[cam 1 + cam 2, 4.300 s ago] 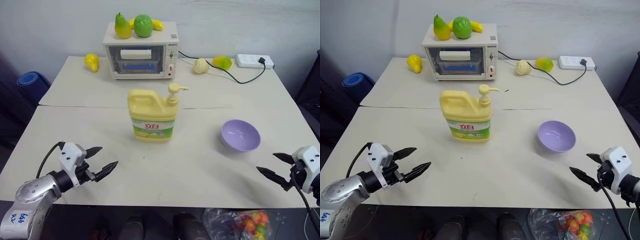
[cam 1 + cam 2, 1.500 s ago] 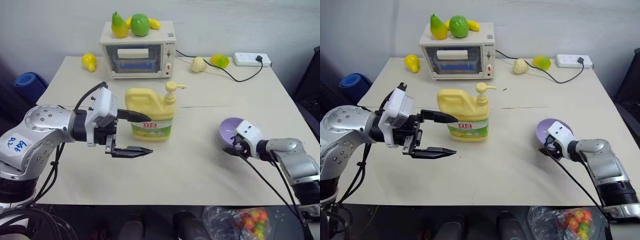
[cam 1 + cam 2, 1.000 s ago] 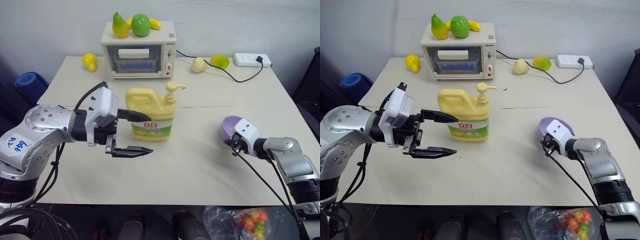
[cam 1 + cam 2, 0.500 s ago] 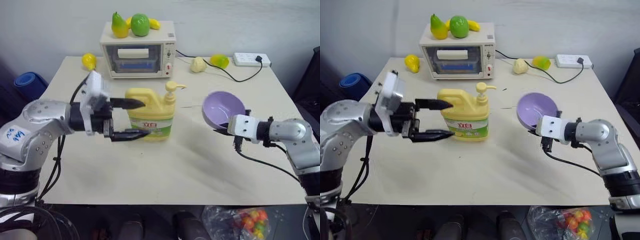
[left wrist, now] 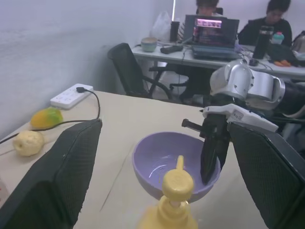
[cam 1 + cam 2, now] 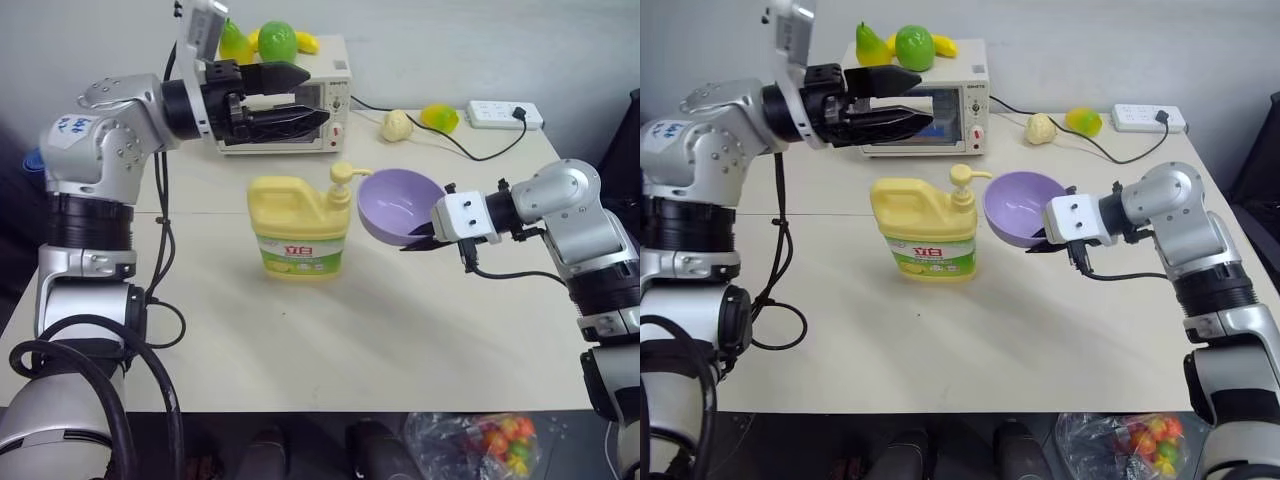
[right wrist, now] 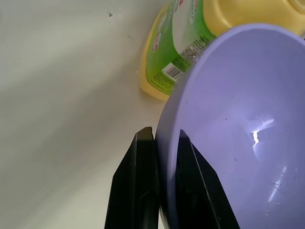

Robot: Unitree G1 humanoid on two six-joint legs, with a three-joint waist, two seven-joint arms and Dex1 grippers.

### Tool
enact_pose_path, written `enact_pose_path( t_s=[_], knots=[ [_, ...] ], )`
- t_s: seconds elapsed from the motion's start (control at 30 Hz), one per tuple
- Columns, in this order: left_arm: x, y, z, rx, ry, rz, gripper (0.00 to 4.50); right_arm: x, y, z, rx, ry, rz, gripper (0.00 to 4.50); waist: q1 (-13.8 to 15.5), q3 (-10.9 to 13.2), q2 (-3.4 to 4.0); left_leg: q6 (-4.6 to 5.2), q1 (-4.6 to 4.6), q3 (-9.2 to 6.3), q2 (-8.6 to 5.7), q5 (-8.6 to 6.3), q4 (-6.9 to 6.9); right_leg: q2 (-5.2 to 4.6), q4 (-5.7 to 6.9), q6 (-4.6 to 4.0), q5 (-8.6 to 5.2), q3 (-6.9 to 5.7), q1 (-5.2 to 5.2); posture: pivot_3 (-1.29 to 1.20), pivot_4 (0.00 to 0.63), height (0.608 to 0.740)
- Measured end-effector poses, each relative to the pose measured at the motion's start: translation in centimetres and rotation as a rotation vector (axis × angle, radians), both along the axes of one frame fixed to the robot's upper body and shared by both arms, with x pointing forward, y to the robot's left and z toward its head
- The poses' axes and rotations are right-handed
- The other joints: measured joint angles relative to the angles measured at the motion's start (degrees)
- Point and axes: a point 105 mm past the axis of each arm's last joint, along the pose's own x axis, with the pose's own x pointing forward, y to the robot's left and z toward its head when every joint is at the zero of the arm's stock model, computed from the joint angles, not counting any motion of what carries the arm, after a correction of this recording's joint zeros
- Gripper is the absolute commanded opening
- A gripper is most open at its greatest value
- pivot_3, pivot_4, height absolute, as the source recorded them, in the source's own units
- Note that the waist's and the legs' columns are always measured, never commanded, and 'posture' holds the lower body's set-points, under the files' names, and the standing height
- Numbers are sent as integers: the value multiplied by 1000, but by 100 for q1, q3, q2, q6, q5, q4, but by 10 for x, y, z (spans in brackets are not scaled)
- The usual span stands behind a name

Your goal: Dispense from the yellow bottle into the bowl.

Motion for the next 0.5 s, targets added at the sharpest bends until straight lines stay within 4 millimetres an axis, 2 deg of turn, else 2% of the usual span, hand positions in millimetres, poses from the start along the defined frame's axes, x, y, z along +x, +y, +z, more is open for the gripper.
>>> enact_pose_path(
  t_s=[0.17, 0.23, 0.43, 0.5],
  knots=[
    [6, -12, -13, 33, 1, -51, 2453, 6, -8, -11, -30, 28, -22, 0, -35, 0, 0, -5, -79, 12, -15, 4, 15, -35, 35, -1, 1, -75, -98, 0, 150, 740],
    [4, -15, -14, 45, -8, -75, 1839, 6, -9, -12, -35, 33, -21, 0, -75, 0, 0, -6, -94, 8, -19, 4, 30, -60, 40, -3, 2, -124, -110, 0, 150, 740],
    [-2, -18, -16, 67, -12, -129, 30, 9, -11, -4, -35, 28, -24, 0, -144, 0, 0, 4, -95, 5, -44, 9, 56, -83, 54, -3, 2, -134, -104, 0, 150, 740],
    [-3, -19, -17, 77, -15, -138, 30, 9, -8, 0, -25, 25, -15, 0, -132, 0, 0, 4, -95, -1, -44, 9, 74, -84, 59, -3, 2, -138, -97, 0, 150, 740]
  ],
)
